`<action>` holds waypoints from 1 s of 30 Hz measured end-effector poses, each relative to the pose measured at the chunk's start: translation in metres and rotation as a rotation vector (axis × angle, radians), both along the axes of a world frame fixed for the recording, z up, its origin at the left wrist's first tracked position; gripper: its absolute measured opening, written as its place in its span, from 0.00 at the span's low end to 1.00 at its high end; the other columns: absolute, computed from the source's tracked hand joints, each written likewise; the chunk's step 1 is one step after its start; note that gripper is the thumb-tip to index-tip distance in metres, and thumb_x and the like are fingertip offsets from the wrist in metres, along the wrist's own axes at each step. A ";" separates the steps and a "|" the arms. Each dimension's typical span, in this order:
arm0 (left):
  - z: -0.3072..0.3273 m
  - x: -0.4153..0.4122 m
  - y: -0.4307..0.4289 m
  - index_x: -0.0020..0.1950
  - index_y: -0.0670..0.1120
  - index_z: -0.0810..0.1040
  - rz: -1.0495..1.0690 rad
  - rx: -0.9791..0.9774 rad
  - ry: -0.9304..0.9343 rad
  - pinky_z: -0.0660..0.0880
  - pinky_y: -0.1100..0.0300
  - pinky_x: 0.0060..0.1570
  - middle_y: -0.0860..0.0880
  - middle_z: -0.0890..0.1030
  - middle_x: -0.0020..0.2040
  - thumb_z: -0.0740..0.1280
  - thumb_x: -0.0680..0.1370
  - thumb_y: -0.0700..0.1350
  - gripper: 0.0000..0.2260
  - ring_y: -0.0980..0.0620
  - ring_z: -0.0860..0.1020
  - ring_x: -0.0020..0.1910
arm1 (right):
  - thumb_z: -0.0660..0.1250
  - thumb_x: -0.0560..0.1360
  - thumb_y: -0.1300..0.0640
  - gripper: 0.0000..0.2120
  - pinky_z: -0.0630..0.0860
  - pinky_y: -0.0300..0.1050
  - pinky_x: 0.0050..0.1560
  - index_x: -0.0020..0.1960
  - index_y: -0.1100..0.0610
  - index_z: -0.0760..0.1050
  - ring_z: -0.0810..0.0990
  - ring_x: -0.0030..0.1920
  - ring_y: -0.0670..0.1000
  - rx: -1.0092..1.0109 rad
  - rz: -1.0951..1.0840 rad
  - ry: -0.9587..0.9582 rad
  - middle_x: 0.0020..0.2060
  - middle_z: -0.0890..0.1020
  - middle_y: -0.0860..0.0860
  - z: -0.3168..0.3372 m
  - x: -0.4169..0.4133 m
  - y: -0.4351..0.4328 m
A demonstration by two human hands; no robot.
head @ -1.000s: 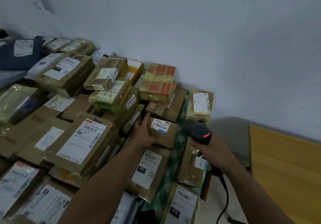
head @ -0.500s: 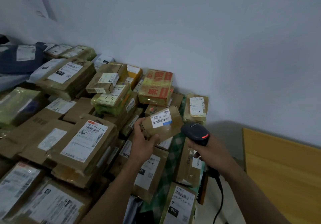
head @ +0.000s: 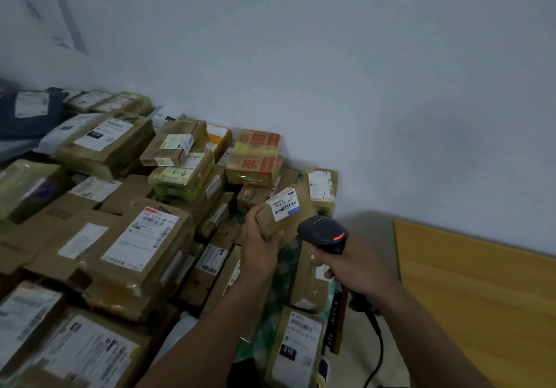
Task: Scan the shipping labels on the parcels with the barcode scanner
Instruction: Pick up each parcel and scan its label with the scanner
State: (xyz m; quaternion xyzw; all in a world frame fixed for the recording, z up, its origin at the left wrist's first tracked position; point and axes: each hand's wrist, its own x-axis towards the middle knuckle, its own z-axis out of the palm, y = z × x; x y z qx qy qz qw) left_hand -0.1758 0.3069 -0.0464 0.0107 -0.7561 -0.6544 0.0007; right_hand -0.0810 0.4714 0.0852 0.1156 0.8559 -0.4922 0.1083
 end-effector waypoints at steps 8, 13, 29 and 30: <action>0.001 0.006 0.003 0.74 0.59 0.66 0.014 -0.063 -0.004 0.79 0.42 0.64 0.48 0.72 0.71 0.79 0.74 0.43 0.34 0.46 0.72 0.72 | 0.70 0.81 0.49 0.12 0.77 0.33 0.37 0.59 0.37 0.71 0.85 0.37 0.44 -0.002 -0.003 0.003 0.43 0.85 0.45 0.002 0.015 0.004; 0.002 0.009 0.004 0.74 0.60 0.65 0.006 -0.087 -0.010 0.78 0.42 0.64 0.49 0.73 0.70 0.79 0.75 0.43 0.34 0.47 0.73 0.71 | 0.70 0.81 0.50 0.13 0.78 0.33 0.37 0.61 0.37 0.70 0.86 0.38 0.44 0.012 -0.006 0.008 0.42 0.85 0.46 0.000 0.018 0.006; 0.018 -0.054 0.065 0.73 0.55 0.67 -0.016 0.307 -0.362 0.79 0.48 0.63 0.50 0.78 0.67 0.71 0.81 0.40 0.25 0.49 0.78 0.64 | 0.71 0.80 0.55 0.04 0.74 0.32 0.33 0.55 0.48 0.79 0.80 0.32 0.38 0.004 -0.213 0.101 0.41 0.85 0.47 -0.005 -0.034 0.072; 0.019 -0.063 0.073 0.72 0.55 0.68 -0.011 0.309 -0.358 0.80 0.47 0.62 0.49 0.79 0.66 0.73 0.80 0.40 0.25 0.49 0.79 0.64 | 0.71 0.81 0.55 0.04 0.73 0.32 0.32 0.55 0.49 0.79 0.80 0.32 0.38 0.001 -0.226 0.101 0.41 0.85 0.48 -0.006 -0.040 0.077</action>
